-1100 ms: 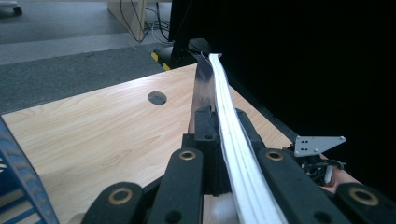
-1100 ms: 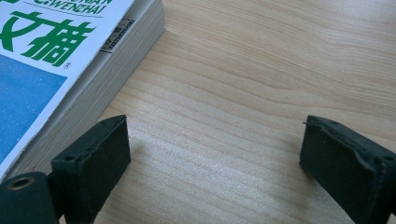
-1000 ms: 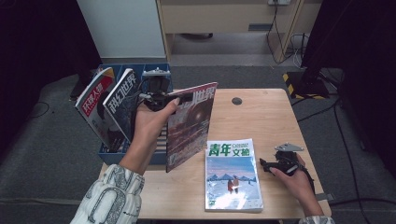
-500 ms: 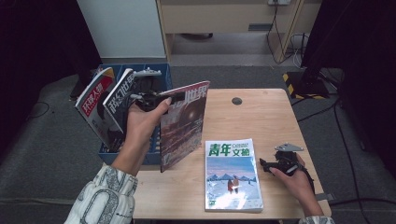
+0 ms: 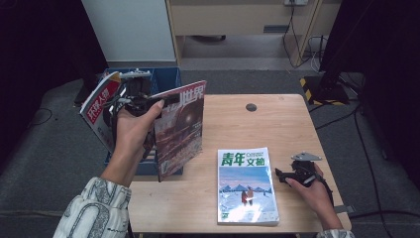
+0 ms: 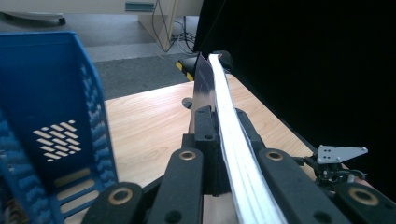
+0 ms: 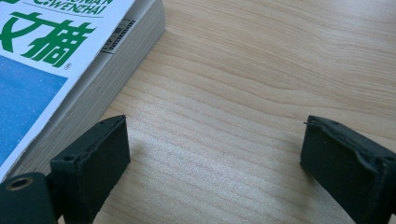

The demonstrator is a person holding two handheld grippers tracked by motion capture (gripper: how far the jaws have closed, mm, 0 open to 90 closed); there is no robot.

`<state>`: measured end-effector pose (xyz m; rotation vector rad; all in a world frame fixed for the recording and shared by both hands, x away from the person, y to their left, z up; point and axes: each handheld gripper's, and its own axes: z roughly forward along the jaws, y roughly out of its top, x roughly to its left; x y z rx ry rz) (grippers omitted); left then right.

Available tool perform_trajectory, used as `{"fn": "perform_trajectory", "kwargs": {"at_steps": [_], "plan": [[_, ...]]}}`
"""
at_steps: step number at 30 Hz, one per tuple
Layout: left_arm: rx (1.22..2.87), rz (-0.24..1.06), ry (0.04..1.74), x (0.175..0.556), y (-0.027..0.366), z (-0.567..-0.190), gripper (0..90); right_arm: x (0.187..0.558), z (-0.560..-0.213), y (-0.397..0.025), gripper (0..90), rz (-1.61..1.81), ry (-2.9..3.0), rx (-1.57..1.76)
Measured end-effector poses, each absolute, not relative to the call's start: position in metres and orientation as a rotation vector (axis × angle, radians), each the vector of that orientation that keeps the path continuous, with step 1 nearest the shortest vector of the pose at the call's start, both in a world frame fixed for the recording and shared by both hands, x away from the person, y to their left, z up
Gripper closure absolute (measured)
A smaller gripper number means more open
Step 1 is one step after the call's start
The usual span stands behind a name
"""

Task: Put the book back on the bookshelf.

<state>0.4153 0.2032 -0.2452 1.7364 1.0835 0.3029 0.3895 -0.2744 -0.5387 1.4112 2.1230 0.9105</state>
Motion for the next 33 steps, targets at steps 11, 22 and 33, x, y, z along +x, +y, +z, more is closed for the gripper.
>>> {"fn": "perform_trajectory", "kwargs": {"at_steps": [11, 22, 33], "plan": [[1.717, 0.349, 1.121, 0.409, 0.227, -0.236, 83.9, 0.39, -0.539, -0.274, 8.1, 0.91, 2.125, 1.415], [1.664, 0.37, 1.163, 0.406, 0.254, -0.233, 83.9, 0.39, -0.539, -0.274, 8.0, 0.91, 2.124, 1.413], [1.633, 0.403, 1.196, 0.401, 0.274, -0.23, 83.9, 0.39, -0.539, -0.274, 7.8, 0.909, 2.123, 1.413]]}}
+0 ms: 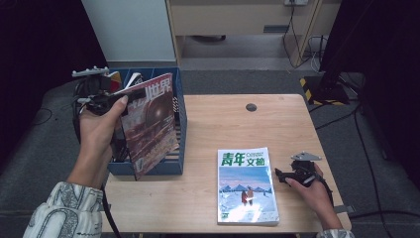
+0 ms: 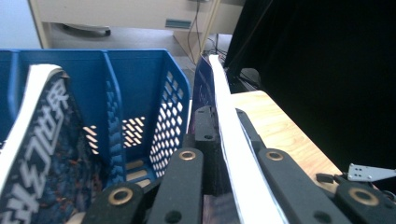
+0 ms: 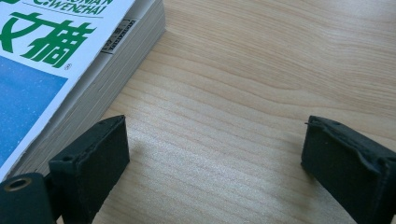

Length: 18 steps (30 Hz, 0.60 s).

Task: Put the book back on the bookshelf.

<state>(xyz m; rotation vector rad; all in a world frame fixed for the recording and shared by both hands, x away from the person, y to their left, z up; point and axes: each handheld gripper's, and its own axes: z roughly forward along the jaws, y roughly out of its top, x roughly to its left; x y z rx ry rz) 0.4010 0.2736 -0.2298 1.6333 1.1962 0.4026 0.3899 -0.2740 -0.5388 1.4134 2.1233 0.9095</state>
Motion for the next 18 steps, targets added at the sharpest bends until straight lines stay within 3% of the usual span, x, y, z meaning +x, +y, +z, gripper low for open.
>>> {"fn": "perform_trajectory", "kwargs": {"at_steps": [18], "plan": [[1.588, 0.46, 1.25, 0.398, 0.303, -0.218, 83.9, 0.39, -0.539, -0.274, 7.4, 0.908, 2.129, 1.413]]}}
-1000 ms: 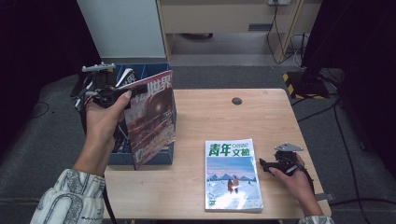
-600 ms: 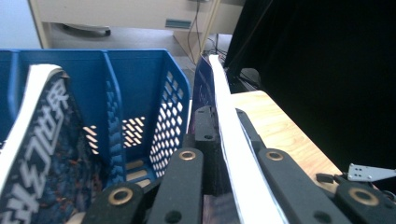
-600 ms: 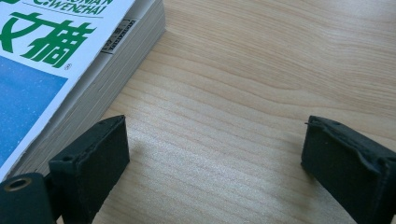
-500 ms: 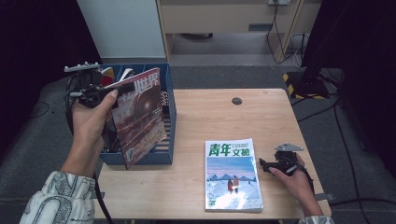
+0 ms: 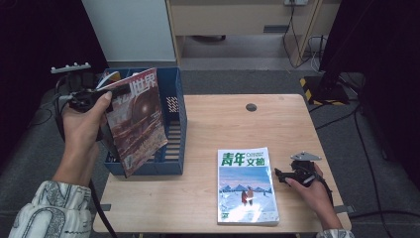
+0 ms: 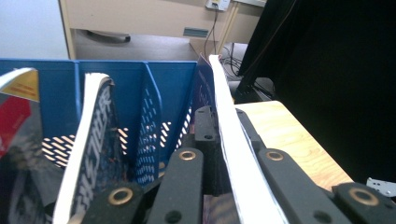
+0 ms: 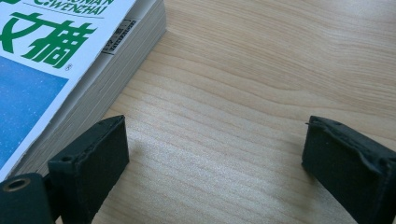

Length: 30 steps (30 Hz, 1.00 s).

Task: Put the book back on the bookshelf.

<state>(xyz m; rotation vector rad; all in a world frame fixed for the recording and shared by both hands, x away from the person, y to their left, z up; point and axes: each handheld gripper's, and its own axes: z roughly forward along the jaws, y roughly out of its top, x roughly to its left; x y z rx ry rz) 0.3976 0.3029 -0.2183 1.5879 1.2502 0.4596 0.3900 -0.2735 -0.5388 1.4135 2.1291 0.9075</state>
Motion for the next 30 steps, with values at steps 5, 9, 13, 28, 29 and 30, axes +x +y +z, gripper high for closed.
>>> {"fn": "perform_trajectory", "kwargs": {"at_steps": [5, 9, 13, 28, 29, 30], "plan": [[1.583, 0.481, 1.265, 0.397, 0.309, -0.216, 83.9, 0.39, -0.539, -0.273, 7.4, 0.907, 2.128, 1.417], [1.581, 0.495, 1.277, 0.396, 0.314, -0.216, 83.9, 0.39, -0.539, -0.273, 7.3, 0.907, 2.127, 1.417], [1.582, 0.507, 1.281, 0.395, 0.317, -0.215, 83.9, 0.39, -0.539, -0.273, 7.3, 0.907, 2.128, 1.416], [1.567, 0.548, 1.318, 0.408, 0.329, -0.225, 83.9, 0.39, -0.539, -0.273, 7.3, 0.906, 2.127, 1.416], [1.561, 0.551, 1.318, 0.409, 0.329, -0.226, 83.9, 0.39, -0.539, -0.273, 7.2, 0.905, 2.127, 1.416], [1.559, 0.555, 1.318, 0.411, 0.328, -0.226, 83.9, 0.39, -0.539, -0.273, 7.2, 0.905, 2.127, 1.416]]}}
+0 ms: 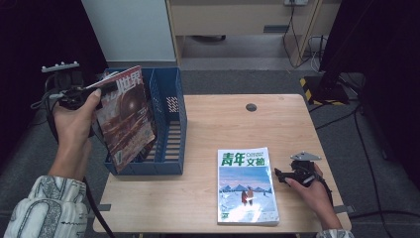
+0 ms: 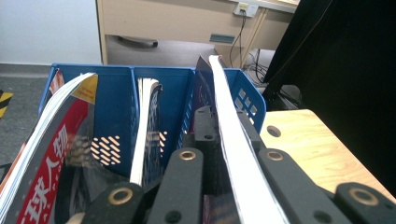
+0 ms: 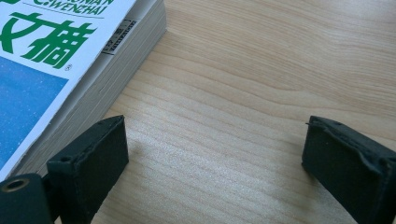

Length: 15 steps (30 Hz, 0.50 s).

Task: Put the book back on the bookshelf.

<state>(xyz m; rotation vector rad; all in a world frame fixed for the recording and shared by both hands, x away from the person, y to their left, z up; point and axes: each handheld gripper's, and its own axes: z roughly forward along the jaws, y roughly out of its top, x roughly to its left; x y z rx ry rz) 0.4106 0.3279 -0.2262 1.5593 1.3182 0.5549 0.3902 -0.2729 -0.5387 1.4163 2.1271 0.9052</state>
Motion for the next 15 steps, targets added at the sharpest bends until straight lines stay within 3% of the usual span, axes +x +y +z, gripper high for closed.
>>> {"fn": "perform_trajectory", "kwargs": {"at_steps": [15], "plan": [[1.538, 0.622, 1.34, 0.438, 0.319, -0.233, 83.9, 0.389, -0.539, -0.272, 7.3, 0.907, 2.127, 1.416]]}}
